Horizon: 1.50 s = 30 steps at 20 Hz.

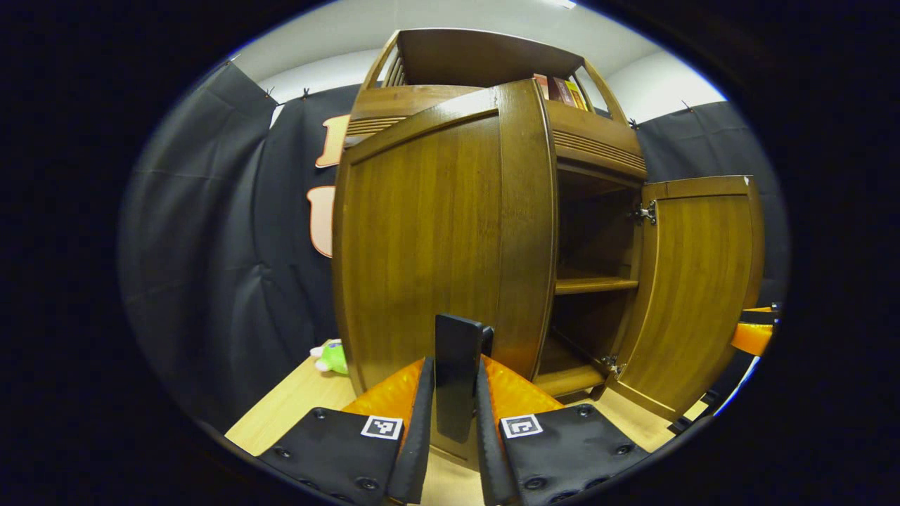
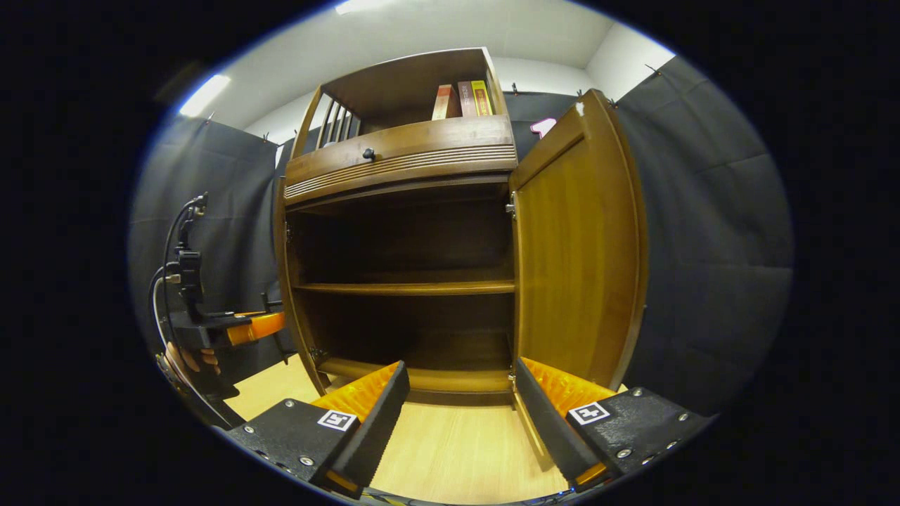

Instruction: Open the right door of the double-door shoe cabinet with the right hand, and open the left door with the left hand.

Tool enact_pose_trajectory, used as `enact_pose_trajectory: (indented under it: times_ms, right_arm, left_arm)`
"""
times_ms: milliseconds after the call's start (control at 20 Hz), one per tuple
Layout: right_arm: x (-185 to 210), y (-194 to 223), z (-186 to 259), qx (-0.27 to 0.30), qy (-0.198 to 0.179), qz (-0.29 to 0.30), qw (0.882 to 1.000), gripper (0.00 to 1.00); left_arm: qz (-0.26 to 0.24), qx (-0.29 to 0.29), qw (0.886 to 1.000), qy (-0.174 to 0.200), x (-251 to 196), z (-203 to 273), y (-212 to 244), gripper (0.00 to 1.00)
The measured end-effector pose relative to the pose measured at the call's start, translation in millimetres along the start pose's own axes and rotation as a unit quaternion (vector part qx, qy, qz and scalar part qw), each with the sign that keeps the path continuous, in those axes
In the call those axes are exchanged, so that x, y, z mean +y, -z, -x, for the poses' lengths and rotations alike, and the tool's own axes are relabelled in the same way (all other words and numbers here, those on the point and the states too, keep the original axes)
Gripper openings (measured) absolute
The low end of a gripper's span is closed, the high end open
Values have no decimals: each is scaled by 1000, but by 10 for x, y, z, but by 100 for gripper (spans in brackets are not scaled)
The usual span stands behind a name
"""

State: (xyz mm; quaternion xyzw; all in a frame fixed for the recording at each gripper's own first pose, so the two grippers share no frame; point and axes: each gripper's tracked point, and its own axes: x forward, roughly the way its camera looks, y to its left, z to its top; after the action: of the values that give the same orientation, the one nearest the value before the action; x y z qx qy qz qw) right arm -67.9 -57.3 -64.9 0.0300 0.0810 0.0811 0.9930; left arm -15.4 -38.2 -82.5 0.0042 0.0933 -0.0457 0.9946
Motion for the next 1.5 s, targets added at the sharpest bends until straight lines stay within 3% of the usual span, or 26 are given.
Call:
enact_pose_trajectory:
  times_ms: [300,550,600,700,800,850,1000,1350,1400,1500]
  right_arm:
    - [228,33,-108,6,-31,-6,999,100]
    - [346,25,-177,12,-45,7,999,100]
    - [370,23,-183,13,-47,7,999,100]
    - [407,38,-221,14,-51,8,999,100]
    - [430,14,-225,12,-54,6,998,94]
    - [436,7,-230,10,-54,6,998,84]
    - [407,11,-238,11,-52,4,999,94]
    - [403,1,-286,14,-49,-7,999,94]
    - [409,0,-292,13,-49,-7,999,94]
    - [445,-7,-299,12,-51,-8,999,94]
  left_arm:
    - [-15,-2,998,-53,463,324,-5,36]
    - [-28,-15,992,-122,1074,568,-16,19]
    - [-24,-14,991,-127,1213,595,28,5]
    - [17,-19,994,-102,1232,660,8,8]
    - [2,-16,996,-86,1156,640,6,8]
    - [-17,-15,997,-75,1160,650,6,8]
    - [-12,-21,999,-41,1266,664,-7,8]
    - [5,-20,999,42,1703,681,30,8]
    - [11,-20,998,58,1742,655,20,14]
    - [25,-18,997,76,1771,619,16,16]
